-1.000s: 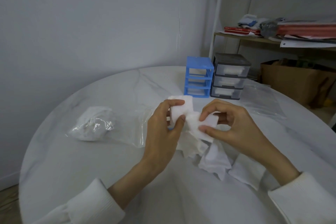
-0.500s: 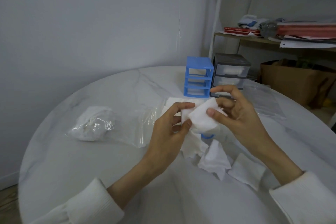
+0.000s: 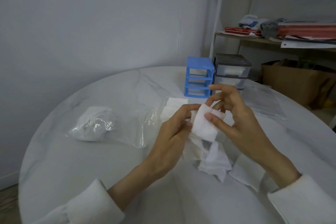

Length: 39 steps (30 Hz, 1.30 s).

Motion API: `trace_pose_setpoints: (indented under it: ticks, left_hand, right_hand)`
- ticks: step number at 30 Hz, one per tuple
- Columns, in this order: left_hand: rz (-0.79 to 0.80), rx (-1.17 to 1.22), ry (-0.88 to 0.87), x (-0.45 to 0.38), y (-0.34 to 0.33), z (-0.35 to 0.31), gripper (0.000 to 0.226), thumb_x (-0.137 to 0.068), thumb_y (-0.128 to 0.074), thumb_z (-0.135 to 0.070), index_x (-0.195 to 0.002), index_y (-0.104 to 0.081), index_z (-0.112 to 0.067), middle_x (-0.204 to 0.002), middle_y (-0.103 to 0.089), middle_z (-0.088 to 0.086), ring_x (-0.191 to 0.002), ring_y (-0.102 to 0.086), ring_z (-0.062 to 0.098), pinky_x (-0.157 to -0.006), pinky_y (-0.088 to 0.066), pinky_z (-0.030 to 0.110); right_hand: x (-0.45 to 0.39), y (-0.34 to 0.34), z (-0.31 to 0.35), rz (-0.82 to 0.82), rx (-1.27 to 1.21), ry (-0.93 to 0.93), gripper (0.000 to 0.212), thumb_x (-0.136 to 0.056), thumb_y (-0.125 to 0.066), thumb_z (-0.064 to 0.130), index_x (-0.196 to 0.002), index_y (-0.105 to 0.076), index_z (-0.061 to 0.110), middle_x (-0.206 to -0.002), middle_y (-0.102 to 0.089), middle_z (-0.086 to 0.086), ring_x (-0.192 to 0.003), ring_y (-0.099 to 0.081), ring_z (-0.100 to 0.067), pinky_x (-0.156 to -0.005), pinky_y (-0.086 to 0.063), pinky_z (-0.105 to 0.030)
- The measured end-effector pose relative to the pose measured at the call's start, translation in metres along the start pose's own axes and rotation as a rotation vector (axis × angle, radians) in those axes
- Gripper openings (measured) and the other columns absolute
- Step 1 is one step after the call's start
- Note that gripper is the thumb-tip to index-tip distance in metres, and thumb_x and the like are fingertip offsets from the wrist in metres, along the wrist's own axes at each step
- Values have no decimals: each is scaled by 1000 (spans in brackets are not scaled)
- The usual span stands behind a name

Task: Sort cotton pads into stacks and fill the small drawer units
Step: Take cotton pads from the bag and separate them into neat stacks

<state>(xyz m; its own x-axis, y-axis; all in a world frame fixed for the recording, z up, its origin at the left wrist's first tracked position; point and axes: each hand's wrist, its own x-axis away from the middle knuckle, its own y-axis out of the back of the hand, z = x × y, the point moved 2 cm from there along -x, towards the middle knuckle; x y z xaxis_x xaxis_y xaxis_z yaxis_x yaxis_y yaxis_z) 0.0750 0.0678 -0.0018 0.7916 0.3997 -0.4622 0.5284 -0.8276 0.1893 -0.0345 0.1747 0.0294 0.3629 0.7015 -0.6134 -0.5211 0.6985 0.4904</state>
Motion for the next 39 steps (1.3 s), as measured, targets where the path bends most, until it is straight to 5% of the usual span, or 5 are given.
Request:
trace_pose_setpoints:
  ticks: [16,21,25,30,39]
  left_hand:
    - [2,43,35,0,-1,-5,28,-96,-47,-9,-103,-53,-36,-93,-64,-31,-91,-61,-7,-72,-46,8]
    - [-71,63,5,0,3,-1,28,-98,-43,-6,-119,-45,-24,-108,-65,4,-90,-64,13,-75,-51,23]
    - [-191,197,25,-1,8,-4,26,-97,-39,1,-95,-31,-23,-103,-63,7,-74,-62,7,-59,-48,18]
    - [-264,79,-45,-6,11,2,32,-95,-41,6,-78,-43,-21,-73,-50,-11,-65,-47,9,-57,-40,28]
    - [-231,82,1,-4,9,-1,24,-96,-46,-4,-93,-66,-17,-99,-67,5,-87,-66,21,-69,-56,28]
  right_hand:
    - [-1,-3,-5,-53,77,32,46,-80,-69,14,-109,-42,38,-98,-56,16,-88,-53,0,-78,-40,-6]
    - [-1,-2,-9,-69,109,2,29,-82,-68,20,-95,-45,34,-107,-54,22,-99,-51,6,-80,-38,-3]
    - [0,-7,-5,30,-212,-157,31,-72,-64,35,-96,-45,31,-114,-57,21,-99,-57,1,-83,-46,-11]
    - [1,-11,-5,72,-357,-188,26,-72,-64,30,-94,-52,25,-96,-61,16,-86,-63,-7,-77,-50,-17]
    - [1,-13,-6,41,-263,-177,27,-72,-62,38,-97,-61,28,-96,-64,13,-88,-63,-8,-77,-52,-20]
